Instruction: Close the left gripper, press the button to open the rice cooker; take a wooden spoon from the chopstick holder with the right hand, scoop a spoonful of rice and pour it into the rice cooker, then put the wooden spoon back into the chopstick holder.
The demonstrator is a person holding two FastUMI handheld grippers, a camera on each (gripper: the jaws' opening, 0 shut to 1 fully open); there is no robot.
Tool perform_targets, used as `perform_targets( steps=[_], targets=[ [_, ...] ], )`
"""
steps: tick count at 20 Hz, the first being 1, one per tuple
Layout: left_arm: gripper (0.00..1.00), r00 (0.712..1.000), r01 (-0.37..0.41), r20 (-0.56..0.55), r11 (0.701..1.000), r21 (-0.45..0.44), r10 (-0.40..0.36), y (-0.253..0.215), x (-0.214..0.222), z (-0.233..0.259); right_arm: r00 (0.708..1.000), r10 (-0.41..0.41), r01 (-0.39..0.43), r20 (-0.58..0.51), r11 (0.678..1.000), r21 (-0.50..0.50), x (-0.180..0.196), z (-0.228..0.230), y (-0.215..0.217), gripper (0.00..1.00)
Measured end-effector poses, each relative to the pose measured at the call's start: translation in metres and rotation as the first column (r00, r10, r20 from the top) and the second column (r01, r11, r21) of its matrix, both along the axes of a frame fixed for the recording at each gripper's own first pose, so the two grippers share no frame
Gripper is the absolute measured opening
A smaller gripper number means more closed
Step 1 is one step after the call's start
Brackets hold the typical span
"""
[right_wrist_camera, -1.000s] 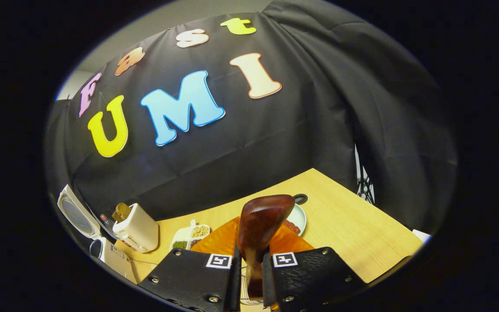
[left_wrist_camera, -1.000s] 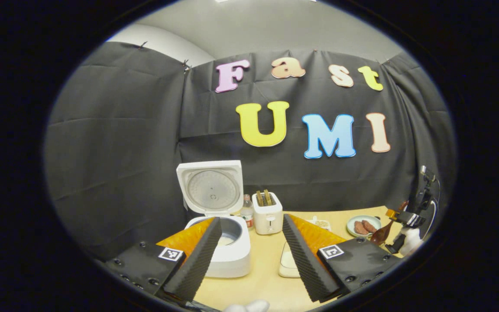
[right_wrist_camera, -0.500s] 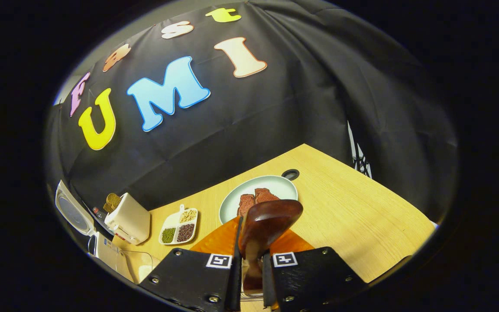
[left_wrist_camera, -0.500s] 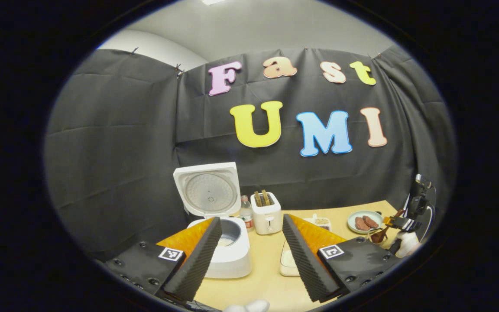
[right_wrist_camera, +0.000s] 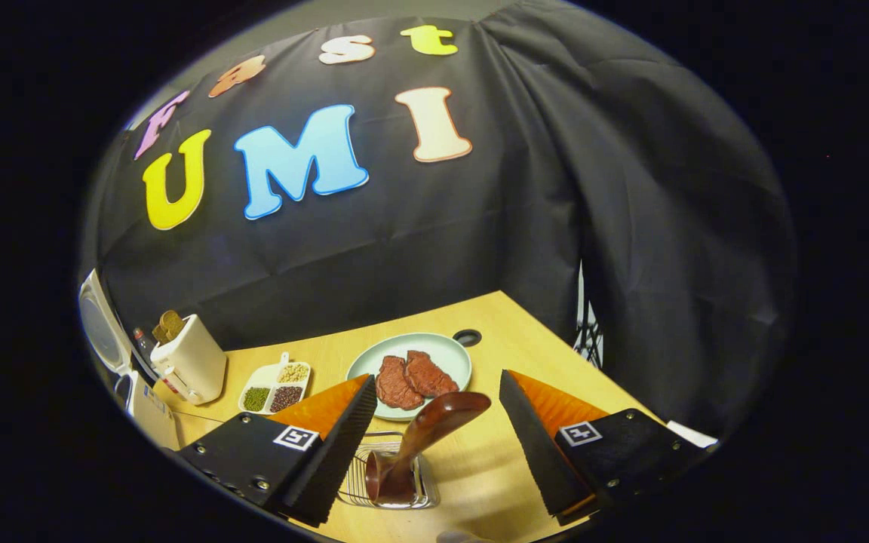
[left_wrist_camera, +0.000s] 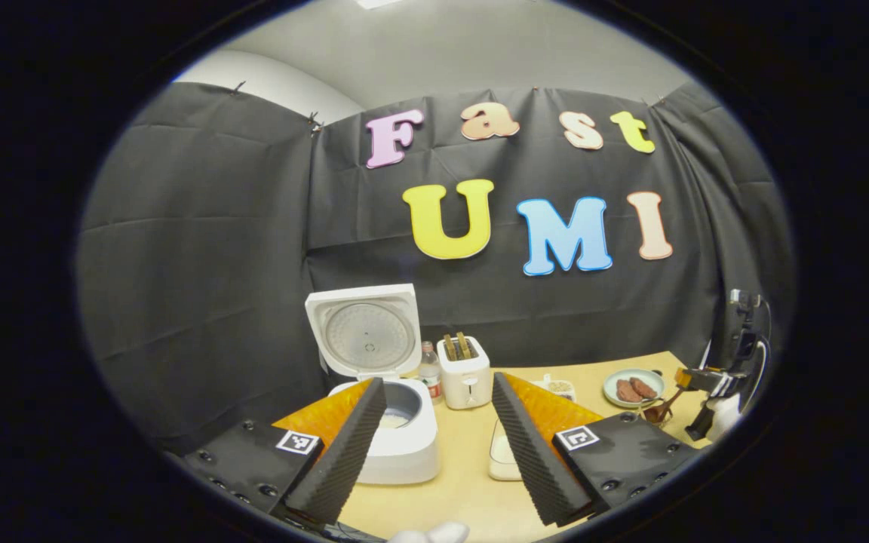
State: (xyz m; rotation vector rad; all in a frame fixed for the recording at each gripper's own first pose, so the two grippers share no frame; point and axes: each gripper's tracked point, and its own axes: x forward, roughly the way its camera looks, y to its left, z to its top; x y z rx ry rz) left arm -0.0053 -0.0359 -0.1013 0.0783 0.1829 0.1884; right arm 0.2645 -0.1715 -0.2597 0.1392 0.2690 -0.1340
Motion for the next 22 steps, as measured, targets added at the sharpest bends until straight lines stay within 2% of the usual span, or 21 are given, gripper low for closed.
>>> perform_targets(
  steps=[2, 5, 8, 10, 11, 12, 13, 17, 22],
  targets=[
    [1.0, 1.0, 0.008, 0.013, 1.0, -0.001, -0.008, 0.003, 0.0, 0.005, 0.998, 0.02, -0.015, 0.065, 0.996, -0.086, -0.019, 0.038, 0.001, 1.0],
    [1.0, 0.999, 0.03, 0.028, 0.999, -0.015, -0.029, 0.007, 0.002, 0.009, 0.984, 0.086, -0.059, 0.159, 0.985, -0.165, -0.049, 0.101, 0.02, 1.0],
    [0.99, 0.998, 0.049, 0.051, 0.999, -0.021, -0.048, 0.014, 0.007, 0.019, 0.962, 0.155, -0.111, 0.225, 0.974, -0.198, -0.091, 0.159, 0.049, 1.0],
    [1.0, 0.997, 0.047, 0.059, 0.999, -0.025, -0.045, 0.025, 0.014, 0.025, 0.952, 0.189, -0.149, 0.242, 0.974, -0.173, -0.12, 0.184, 0.07, 1.0],
    [0.95, 0.997, 0.049, 0.059, 0.998, -0.029, -0.048, 0.03, 0.018, 0.028, 0.952, 0.191, -0.158, 0.239, 0.976, -0.149, -0.134, 0.191, 0.077, 1.0],
    [0.95, 0.997, 0.054, 0.062, 0.998, -0.036, -0.052, 0.035, 0.022, 0.032, 0.953, 0.194, -0.168, 0.234, 0.978, -0.127, -0.148, 0.197, 0.085, 1.0],
    [1.0, 0.996, 0.057, 0.07, 0.998, -0.042, -0.053, 0.042, 0.027, 0.037, 0.952, 0.2, -0.179, 0.234, 0.978, -0.107, -0.161, 0.204, 0.092, 0.99],
    [1.0, 0.993, 0.063, 0.097, 0.998, -0.021, -0.061, 0.068, 0.052, 0.064, 0.955, 0.198, -0.181, 0.222, 0.979, -0.095, -0.203, 0.212, 0.111, 0.99],
    [0.98, 0.994, 0.053, 0.095, 0.998, -0.029, -0.05, 0.101, 0.107, 0.099, 0.962, 0.216, -0.207, 0.168, 0.976, -0.068, -0.228, 0.197, 0.141, 1.0]
  ],
)
